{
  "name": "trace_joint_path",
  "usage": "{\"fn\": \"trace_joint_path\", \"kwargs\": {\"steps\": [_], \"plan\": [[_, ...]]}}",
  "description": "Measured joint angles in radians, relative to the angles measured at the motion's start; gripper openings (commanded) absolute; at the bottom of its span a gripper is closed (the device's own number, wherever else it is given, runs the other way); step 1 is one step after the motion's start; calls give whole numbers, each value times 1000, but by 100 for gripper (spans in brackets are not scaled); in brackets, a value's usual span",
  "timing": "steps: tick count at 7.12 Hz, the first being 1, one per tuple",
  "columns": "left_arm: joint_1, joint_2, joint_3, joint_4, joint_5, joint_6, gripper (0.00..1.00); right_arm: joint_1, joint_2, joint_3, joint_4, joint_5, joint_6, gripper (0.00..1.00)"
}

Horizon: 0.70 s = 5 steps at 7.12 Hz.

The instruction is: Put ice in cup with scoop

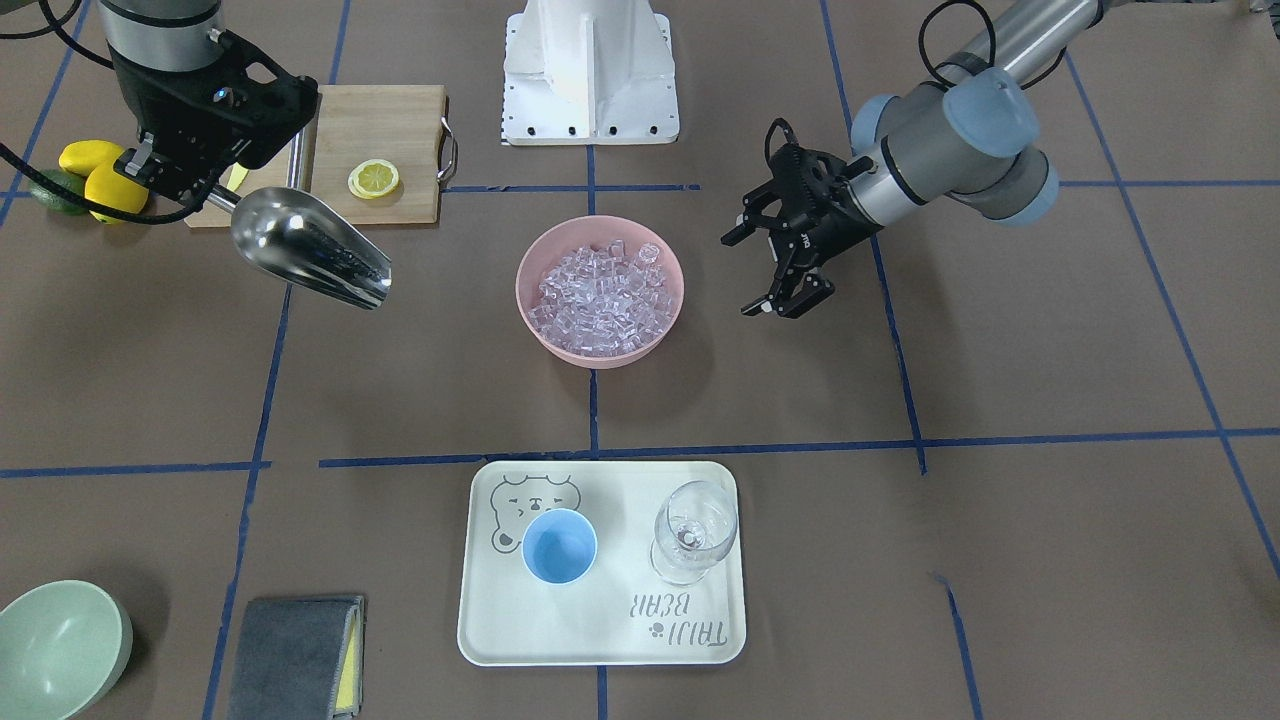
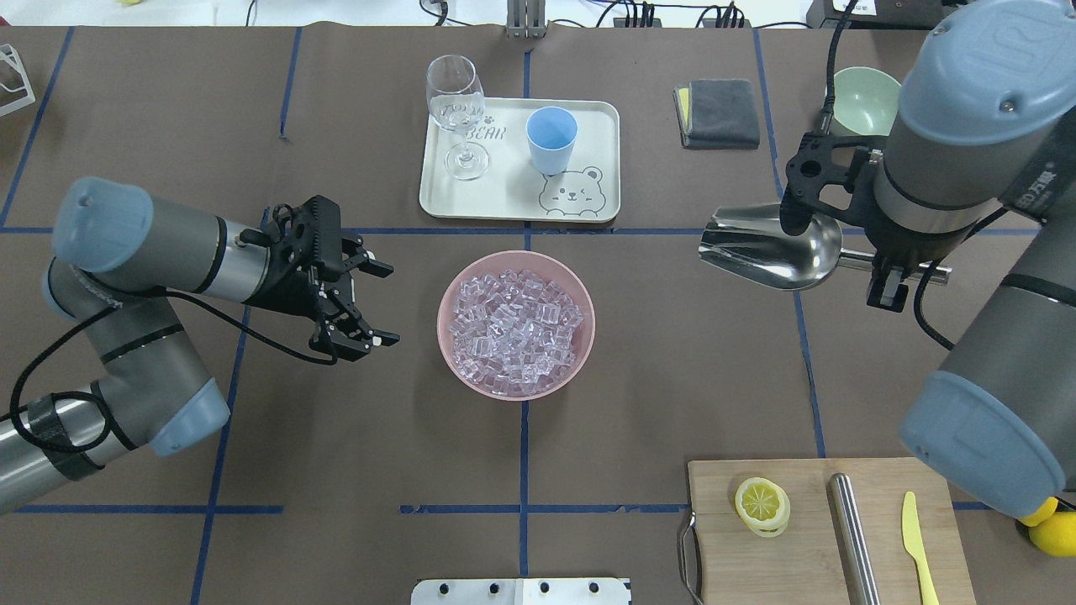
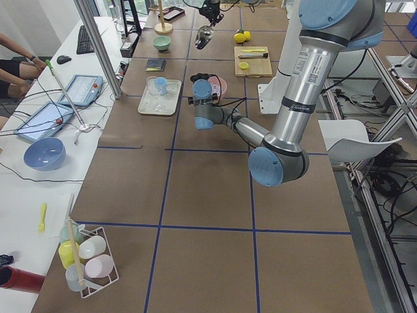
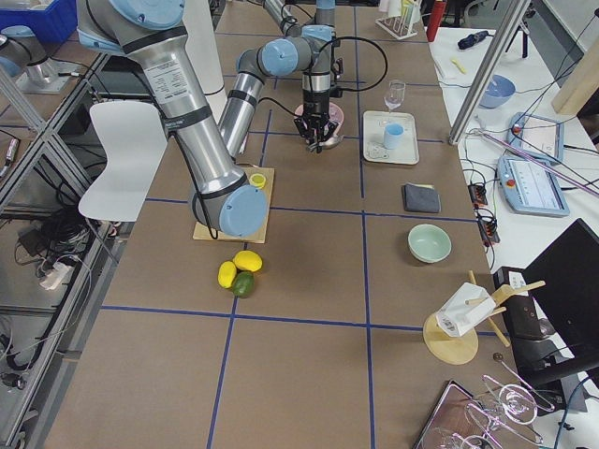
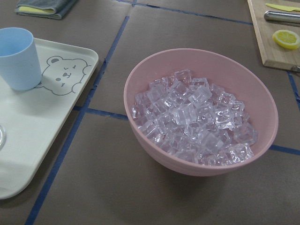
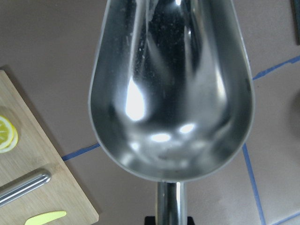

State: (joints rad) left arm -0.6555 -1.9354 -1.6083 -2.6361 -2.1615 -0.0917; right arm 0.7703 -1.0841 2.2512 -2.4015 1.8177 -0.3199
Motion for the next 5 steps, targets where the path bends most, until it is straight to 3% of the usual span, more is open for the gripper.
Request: {"fn": "trace_joint_path", "kwargs": {"steps": [5], "plan": [[54, -28, 55, 5, 23, 22, 99, -55, 46, -3, -10, -49, -40, 0]]}}
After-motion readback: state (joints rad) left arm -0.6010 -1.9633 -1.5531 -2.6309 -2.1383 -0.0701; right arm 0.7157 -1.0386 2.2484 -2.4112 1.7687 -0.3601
